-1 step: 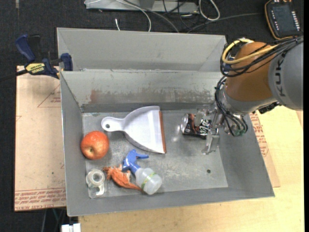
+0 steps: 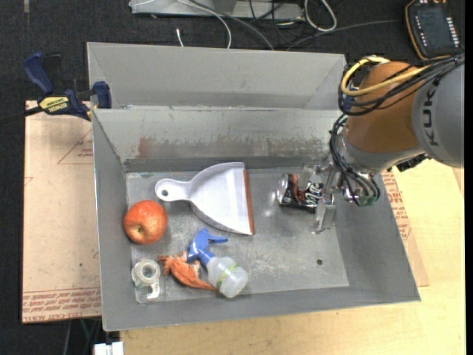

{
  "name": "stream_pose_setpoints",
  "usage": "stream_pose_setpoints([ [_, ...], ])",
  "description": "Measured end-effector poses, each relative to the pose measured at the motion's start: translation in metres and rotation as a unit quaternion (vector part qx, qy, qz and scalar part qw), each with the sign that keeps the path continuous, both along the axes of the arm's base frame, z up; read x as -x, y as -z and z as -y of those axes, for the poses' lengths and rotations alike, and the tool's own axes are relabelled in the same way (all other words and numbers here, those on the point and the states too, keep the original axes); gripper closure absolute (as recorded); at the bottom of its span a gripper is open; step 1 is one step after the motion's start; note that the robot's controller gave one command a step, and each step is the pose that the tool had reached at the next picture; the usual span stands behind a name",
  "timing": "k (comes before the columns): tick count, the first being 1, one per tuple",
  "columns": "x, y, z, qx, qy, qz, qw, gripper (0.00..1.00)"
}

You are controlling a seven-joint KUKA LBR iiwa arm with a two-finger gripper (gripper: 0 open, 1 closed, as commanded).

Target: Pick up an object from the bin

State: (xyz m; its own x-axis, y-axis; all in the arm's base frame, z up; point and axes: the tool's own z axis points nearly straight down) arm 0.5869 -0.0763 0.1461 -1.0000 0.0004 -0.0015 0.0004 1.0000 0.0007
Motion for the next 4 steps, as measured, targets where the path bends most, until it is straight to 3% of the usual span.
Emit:
stream_pose_setpoints([
  [1, -0.0253, 0.0700, 0.0474, 0.000, 0.088, 0.0084, 0.9960, 0.00],
  [2, -0.0208, 0.0693, 0.0437, 0.002, 0.055, 0.0112, 0.9984, 0.00],
  [3, -0.0283, 0.0662, 0.0469, 0.000, 0.085, 0.0147, 0.9963, 0.00],
  [4, -0.0273, 0.0653, 0.0458, 0.001, 0.073, 0.0168, 0.9972, 0.00],
])
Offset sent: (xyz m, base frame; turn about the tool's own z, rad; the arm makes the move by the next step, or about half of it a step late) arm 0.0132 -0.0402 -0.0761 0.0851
